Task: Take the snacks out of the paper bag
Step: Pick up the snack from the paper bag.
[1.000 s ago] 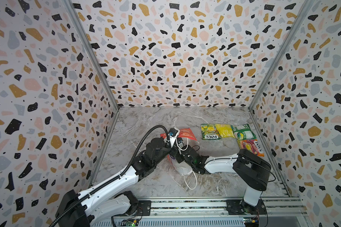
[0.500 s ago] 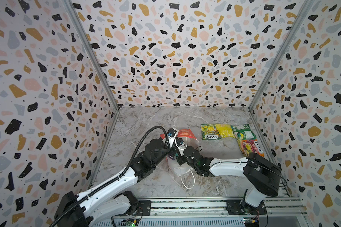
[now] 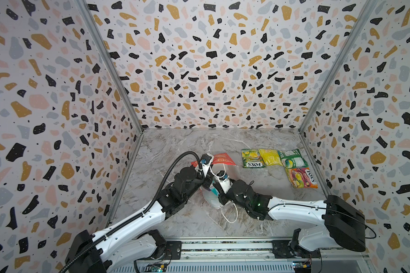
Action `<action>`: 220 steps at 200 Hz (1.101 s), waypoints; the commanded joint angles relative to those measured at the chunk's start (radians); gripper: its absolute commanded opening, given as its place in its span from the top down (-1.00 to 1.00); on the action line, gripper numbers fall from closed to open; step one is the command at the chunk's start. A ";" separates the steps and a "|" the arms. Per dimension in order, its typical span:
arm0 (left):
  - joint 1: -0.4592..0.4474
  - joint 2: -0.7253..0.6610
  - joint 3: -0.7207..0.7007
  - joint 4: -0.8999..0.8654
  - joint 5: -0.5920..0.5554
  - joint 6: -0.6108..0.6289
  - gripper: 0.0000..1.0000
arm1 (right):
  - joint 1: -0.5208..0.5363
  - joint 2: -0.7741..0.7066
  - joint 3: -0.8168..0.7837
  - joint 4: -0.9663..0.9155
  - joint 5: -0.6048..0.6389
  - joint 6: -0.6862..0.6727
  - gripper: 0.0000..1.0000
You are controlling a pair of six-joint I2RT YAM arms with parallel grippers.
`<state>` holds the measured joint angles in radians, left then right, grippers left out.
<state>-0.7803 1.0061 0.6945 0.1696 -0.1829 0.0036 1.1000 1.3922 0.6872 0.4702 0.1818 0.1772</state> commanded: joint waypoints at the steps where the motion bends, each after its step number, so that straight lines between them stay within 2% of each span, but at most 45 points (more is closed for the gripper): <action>1: 0.005 -0.009 0.002 0.021 -0.037 -0.009 1.00 | 0.004 -0.079 -0.020 0.008 -0.053 -0.038 1.00; 63: 0.005 -0.005 0.021 0.015 -0.091 -0.034 1.00 | 0.015 -0.357 -0.064 -0.109 -0.135 -0.080 1.00; 115: 0.007 0.017 0.047 0.007 -0.132 -0.051 1.00 | 0.015 -0.583 -0.029 -0.310 -0.122 -0.096 1.00; 179: 0.007 0.026 0.057 0.001 -0.155 -0.062 1.00 | 0.013 -0.795 0.062 -0.537 0.066 -0.021 1.00; 202: 0.007 0.028 0.057 0.004 -0.155 -0.066 1.00 | 0.008 -0.793 0.121 -0.622 0.252 0.030 1.00; 220: 0.007 0.028 0.059 0.005 -0.151 -0.067 1.00 | -0.042 -0.735 0.163 -0.688 0.366 0.073 1.00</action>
<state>-0.7799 1.0279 0.7204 0.1646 -0.3183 -0.0463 1.1057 0.6098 0.7685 -0.1268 0.3309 0.1761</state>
